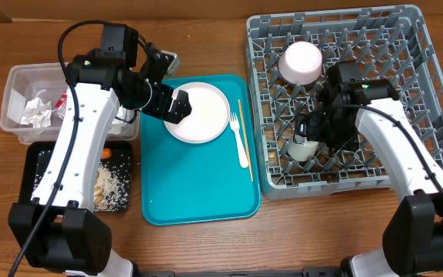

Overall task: Sort waste into correct bins and load items into the dishwasher
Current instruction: 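Release the cup and raise the right gripper toward the teal tray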

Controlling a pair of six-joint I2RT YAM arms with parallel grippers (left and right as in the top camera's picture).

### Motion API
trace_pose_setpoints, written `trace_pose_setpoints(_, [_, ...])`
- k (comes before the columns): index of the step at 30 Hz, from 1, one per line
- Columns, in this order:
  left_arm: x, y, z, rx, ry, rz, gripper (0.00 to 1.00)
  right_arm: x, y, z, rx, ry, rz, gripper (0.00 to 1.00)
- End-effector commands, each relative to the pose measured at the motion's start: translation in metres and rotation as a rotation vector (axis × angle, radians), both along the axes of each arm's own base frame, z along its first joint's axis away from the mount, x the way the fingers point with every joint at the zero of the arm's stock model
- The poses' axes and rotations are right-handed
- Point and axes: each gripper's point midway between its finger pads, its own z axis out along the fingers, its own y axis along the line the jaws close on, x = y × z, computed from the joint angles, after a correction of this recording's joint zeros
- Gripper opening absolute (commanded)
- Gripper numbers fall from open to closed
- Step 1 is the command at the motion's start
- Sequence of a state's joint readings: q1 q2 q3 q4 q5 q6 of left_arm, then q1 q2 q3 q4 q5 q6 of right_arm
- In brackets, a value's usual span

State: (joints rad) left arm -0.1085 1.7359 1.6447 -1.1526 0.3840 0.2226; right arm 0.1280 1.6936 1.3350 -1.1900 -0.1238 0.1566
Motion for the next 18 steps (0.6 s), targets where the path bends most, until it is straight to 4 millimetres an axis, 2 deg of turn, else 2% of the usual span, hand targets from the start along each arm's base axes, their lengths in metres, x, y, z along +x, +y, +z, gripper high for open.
trace_pose_setpoints(1, [0.003,0.001,-0.001,0.002,0.0,0.006,1.0,0.005,0.0,0.005,-0.002,-0.017,0.001,1.0])
trace_pose_setpoints(3, [0.003,0.001,-0.001,0.002,0.0,0.006,1.0,0.012,-0.001,0.02,0.001,-0.047,0.001,1.0])
trace_pose_setpoints(5, [0.003,0.001,-0.001,0.002,0.0,0.005,1.0,0.023,0.0,0.046,0.007,-0.097,0.001,1.0])
trace_pose_setpoints(8, [0.003,0.001,-0.001,0.002,0.0,0.006,1.0,0.038,0.004,0.102,0.028,-0.199,0.002,1.0])
trace_pose_setpoints(9, [0.003,0.002,-0.001,0.002,0.0,0.006,1.0,0.041,0.01,0.126,0.059,-0.238,0.012,1.0])
trace_pose_setpoints(13, [0.003,0.001,-0.001,0.002,0.0,0.006,1.0,0.034,0.042,0.182,0.233,-0.302,0.067,1.0])
trace_pose_setpoints(15, [0.003,0.001,-0.001,0.002,0.0,0.006,1.0,0.026,0.06,0.194,0.313,-0.298,0.103,1.0])
trace_pose_setpoints(18, [0.003,0.001,-0.001,0.002,0.0,0.006,1.0,0.015,0.081,0.192,0.355,-0.262,0.155,1.0])
